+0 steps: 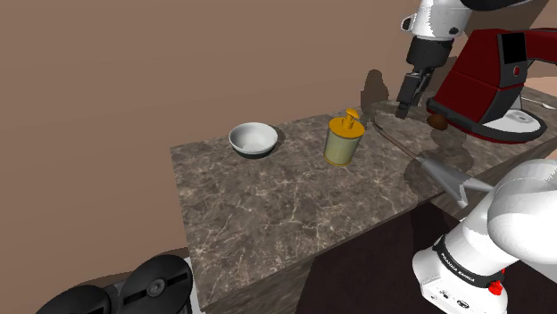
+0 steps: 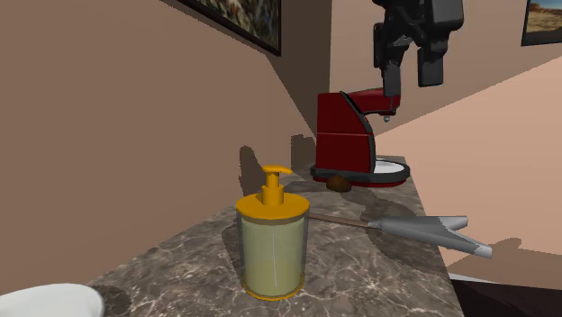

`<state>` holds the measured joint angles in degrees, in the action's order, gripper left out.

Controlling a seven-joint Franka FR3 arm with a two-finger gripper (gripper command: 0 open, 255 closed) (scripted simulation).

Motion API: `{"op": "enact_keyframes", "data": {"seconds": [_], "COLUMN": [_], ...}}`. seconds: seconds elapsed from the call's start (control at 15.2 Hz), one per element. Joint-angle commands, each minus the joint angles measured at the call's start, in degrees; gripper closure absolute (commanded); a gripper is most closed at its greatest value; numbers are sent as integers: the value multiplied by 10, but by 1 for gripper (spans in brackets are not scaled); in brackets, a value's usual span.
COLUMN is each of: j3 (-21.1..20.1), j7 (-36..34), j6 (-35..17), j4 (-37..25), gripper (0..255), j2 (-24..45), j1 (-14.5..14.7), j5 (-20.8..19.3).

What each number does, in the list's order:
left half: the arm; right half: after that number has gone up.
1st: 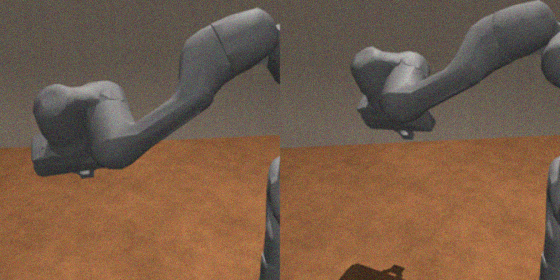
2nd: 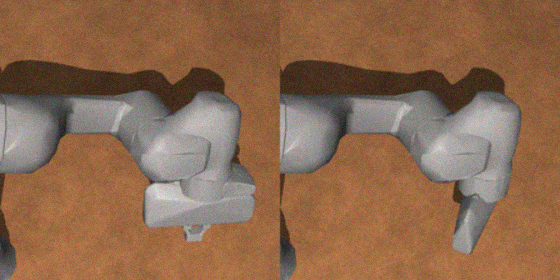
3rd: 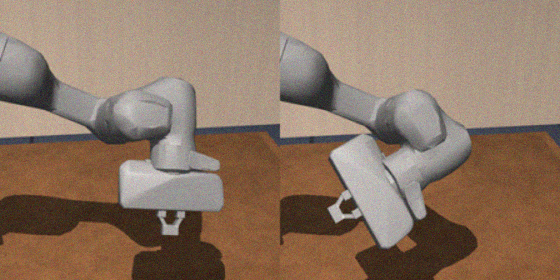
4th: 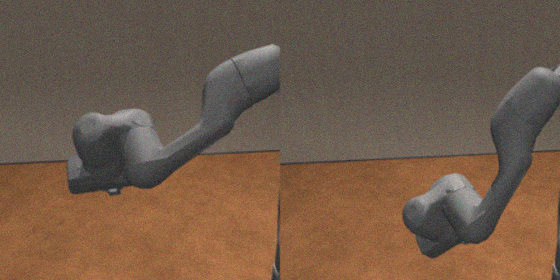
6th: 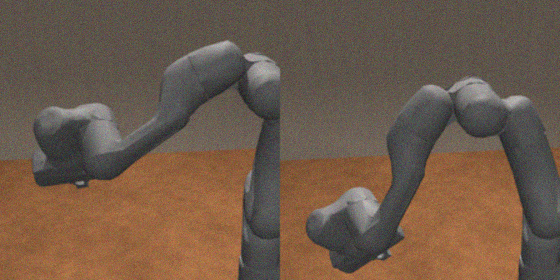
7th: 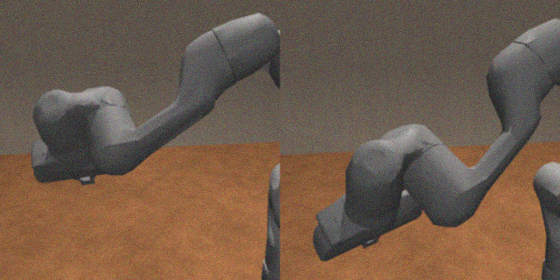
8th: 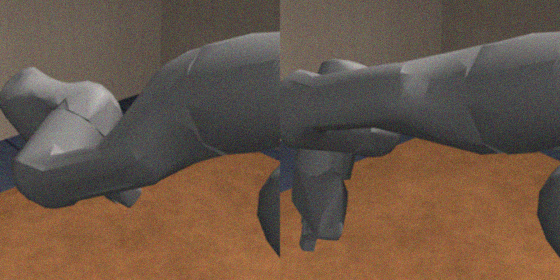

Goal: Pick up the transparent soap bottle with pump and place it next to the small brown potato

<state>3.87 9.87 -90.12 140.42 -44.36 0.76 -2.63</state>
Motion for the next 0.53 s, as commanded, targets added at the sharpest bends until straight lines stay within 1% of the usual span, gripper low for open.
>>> {"op": "enact_keyframes", "data": {"seconds": [0.0, 0.46], "j3": [0, 32], "j7": [0, 20], "j6": [0, -125], "j4": [0, -26], "gripper": [0, 0], "j2": [0, 133], "j1": [0, -8], "j5": [0, -12]}}
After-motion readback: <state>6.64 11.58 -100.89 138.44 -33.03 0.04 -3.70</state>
